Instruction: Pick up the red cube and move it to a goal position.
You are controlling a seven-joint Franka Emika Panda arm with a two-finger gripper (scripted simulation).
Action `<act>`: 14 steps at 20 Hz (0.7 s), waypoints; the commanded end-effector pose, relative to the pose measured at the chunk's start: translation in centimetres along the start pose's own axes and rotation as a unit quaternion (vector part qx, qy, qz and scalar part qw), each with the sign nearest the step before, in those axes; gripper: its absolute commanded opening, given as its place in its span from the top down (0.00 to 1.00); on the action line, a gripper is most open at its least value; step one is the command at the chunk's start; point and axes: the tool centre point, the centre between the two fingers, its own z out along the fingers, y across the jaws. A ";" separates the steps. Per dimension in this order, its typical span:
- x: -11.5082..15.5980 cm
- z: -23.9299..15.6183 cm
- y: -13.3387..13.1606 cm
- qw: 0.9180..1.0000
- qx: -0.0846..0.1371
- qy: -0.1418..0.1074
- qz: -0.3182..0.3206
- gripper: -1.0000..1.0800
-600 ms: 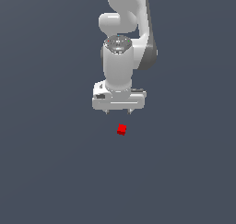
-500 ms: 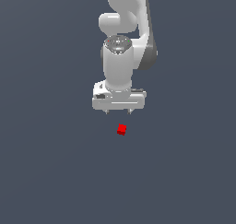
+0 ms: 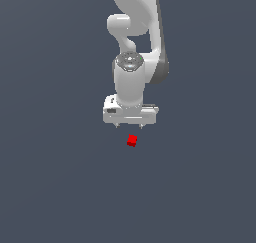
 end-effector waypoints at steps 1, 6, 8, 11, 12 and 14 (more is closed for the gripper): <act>-0.1 1.8 -0.2 1.000 -0.001 -0.002 0.015 0.04; -0.3 6.4 -0.7 0.999 -0.002 -0.006 0.053 0.04; -0.4 8.1 -0.9 0.998 -0.003 -0.007 0.068 0.04; -0.4 10.3 -1.1 0.996 -0.003 -0.009 0.086 0.04; -0.5 10.8 -1.2 0.996 -0.003 -0.010 0.091 0.04; -0.5 11.8 -1.3 0.995 -0.004 -0.011 0.099 0.04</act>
